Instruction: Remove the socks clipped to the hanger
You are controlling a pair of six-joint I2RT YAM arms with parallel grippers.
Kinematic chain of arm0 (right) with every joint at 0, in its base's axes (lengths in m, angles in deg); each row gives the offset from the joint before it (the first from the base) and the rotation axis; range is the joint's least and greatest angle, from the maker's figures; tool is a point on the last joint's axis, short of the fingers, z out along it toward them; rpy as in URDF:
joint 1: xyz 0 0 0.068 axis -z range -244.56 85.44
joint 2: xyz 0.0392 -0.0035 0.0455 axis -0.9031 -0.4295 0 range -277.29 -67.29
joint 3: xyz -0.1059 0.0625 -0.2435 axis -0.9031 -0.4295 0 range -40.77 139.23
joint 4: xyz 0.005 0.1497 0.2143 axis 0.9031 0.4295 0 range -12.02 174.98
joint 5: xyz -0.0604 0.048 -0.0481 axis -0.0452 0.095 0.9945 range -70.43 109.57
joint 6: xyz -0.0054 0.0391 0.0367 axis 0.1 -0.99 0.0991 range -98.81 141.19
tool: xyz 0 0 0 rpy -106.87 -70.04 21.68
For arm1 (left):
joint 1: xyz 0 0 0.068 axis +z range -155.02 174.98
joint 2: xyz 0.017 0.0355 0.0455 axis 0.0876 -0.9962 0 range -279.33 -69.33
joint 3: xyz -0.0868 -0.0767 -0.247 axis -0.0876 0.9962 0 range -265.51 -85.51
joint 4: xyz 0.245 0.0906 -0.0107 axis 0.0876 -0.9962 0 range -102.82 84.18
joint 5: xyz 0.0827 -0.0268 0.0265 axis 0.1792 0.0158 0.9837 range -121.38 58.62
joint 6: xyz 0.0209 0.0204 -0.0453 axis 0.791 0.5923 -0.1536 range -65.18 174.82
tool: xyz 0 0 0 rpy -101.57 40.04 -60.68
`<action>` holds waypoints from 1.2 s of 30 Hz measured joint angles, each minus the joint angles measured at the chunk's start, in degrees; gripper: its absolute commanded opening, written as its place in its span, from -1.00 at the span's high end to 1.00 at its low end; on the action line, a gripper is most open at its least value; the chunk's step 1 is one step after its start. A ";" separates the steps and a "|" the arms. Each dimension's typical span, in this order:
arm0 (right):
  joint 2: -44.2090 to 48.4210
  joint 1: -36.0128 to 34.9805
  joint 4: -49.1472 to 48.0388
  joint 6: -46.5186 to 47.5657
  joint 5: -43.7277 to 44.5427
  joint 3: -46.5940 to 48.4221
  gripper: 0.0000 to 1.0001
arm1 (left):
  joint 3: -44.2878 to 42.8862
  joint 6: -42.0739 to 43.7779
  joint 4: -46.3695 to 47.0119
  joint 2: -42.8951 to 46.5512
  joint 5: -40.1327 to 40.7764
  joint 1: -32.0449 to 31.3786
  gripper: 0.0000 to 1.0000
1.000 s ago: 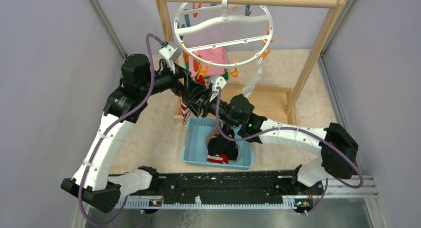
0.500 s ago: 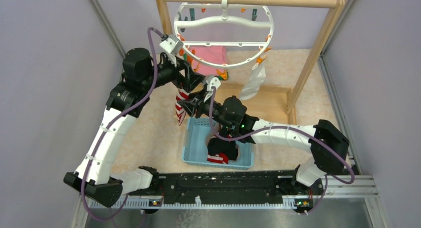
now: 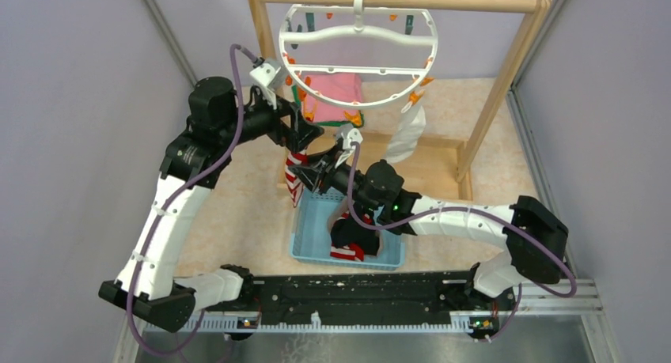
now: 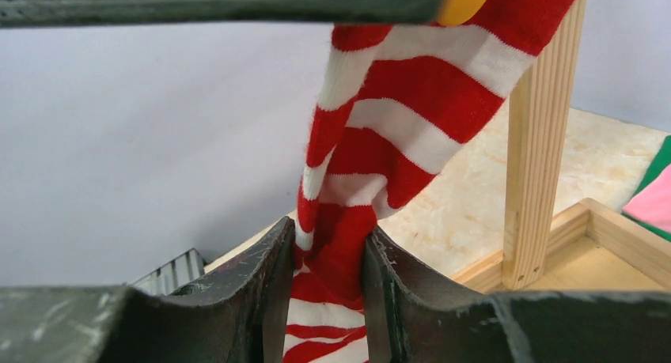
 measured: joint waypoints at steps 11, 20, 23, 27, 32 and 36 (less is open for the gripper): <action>-0.33 0.02 -0.33 -2.75 -0.76 1.22 0.48 | -0.17 -0.68 2.01 2.49 -2.91 1.11 -0.71; -5.25 0.00 2.12 -3.04 1.38 6.71 0.50 | -0.17 -0.42 2.86 0.96 0.98 1.11 -0.59; -6.43 -0.04 2.69 -2.95 1.68 7.61 0.54 | -0.17 -0.46 3.13 0.02 1.62 1.11 -0.52; -7.48 -0.35 3.37 -2.86 2.27 9.35 0.55 | -0.17 -0.50 4.11 -1.33 1.86 1.11 -0.31; -7.91 -0.87 3.61 -2.82 2.93 10.19 0.55 | -0.17 -0.15 4.83 -2.45 4.33 1.11 0.04; -8.22 -1.03 3.56 -2.84 3.21 10.27 0.55 | -0.17 0.04 5.95 -2.40 7.17 1.11 0.05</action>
